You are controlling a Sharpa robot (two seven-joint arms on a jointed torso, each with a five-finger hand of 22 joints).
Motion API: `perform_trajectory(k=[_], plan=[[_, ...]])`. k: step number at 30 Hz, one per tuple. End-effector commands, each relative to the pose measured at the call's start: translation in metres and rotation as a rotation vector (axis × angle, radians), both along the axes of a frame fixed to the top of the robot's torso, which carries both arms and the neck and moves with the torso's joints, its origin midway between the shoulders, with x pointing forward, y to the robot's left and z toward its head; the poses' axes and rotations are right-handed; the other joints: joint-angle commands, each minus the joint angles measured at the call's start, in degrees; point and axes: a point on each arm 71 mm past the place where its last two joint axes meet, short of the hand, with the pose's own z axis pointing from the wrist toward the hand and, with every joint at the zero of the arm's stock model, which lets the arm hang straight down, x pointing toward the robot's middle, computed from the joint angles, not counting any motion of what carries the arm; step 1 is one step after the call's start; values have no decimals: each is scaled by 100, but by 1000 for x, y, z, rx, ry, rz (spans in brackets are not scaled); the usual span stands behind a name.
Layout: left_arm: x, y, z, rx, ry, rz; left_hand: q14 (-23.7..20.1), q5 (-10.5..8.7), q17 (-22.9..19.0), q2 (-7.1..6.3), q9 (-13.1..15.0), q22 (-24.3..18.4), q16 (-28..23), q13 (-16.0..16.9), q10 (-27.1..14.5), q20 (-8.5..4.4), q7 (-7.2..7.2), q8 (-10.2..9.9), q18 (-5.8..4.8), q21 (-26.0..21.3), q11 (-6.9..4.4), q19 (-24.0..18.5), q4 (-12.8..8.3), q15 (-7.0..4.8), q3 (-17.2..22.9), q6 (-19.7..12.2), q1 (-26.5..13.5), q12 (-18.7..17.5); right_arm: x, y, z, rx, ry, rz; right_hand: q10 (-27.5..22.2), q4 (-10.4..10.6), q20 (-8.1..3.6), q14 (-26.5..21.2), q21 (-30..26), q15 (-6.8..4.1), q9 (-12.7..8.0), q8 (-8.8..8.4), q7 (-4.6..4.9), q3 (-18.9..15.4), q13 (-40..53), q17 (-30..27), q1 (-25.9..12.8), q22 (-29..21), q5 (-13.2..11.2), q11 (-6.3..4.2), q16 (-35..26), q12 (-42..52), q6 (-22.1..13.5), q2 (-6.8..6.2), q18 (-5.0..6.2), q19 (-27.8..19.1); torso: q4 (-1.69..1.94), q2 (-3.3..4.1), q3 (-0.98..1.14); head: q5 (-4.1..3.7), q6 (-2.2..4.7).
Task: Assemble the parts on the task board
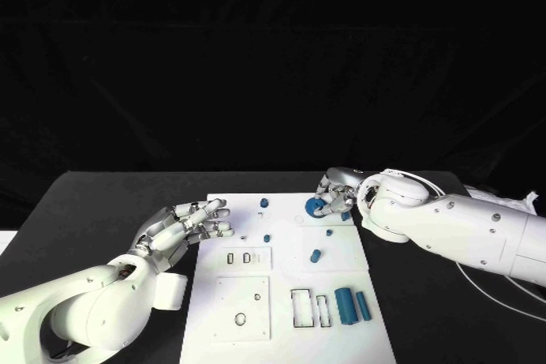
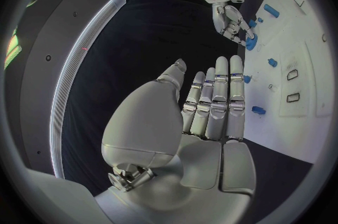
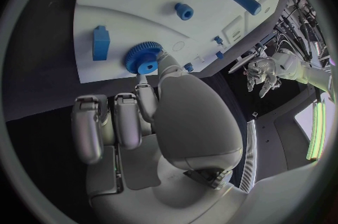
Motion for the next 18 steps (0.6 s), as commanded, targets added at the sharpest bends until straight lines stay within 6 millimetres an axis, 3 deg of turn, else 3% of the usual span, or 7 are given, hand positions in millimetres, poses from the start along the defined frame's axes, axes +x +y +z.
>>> perform_trajectory(k=[1, 4, 9, 18], plan=[[-1, -2, 1, -15, -7, -21, 33, 0, 7, 7, -3, 8, -19, -6, -25, 5, 27, -37, 53, 26, -2, 24, -32, 0, -12, -11, 49, -24, 0, -1, -4, -24, 21, -5, 130, -35, -17, 353, 34, 1, 1, 10, -4, 31, 29, 41, 32, 837, 60, -67, 47, 42, 63, 85, -55, 145, 2, 0, 0, -2, -10], [-1, -2, 1, -15, -7, -21, 33, 0, 7, 7, -3, 8, -19, -6, -25, 5, 27, -37, 53, 26, -2, 24, -32, 0, -12, -11, 49, -24, 0, -1, -4, -37, 14, -5, 146, -76, -21, 358, 42, -2, -2, 11, -7, 56, 78, 83, 77, 856, 73, -70, 68, 87, 84, 99, -59, 157, 3, 1, 0, -4, -18], [0, -2, 1, -15, -7, -21, 34, 0, 17, 17, -1, 8, -25, -6, -27, 5, 25, -40, 53, 26, -3, 24, -33, 1, -12, -10, 45, -22, 0, 0, -5, -63, 10, 1, 152, -150, -24, 359, 53, -2, -20, -11, -4, 133, 124, 125, 138, 885, -185, -69, 89, 107, 107, 130, -65, 177, 4, 2, -1, 12, -31], [0, -2, 0, -27, 8, -20, 34, -2, 20, 18, -1, 7, -28, -6, -29, 6, 25, -43, 53, 25, -3, 23, -30, 2, -15, -11, 38, -22, -6, 8, -9, -169, -30, 46, 172, -251, -28, 366, 75, -11, -13, 18, -25, 225, 185, 193, 224, 940, -301, -85, 120, 149, 211, 128, -78, 215, 10, 2, 0, 2, -46]])
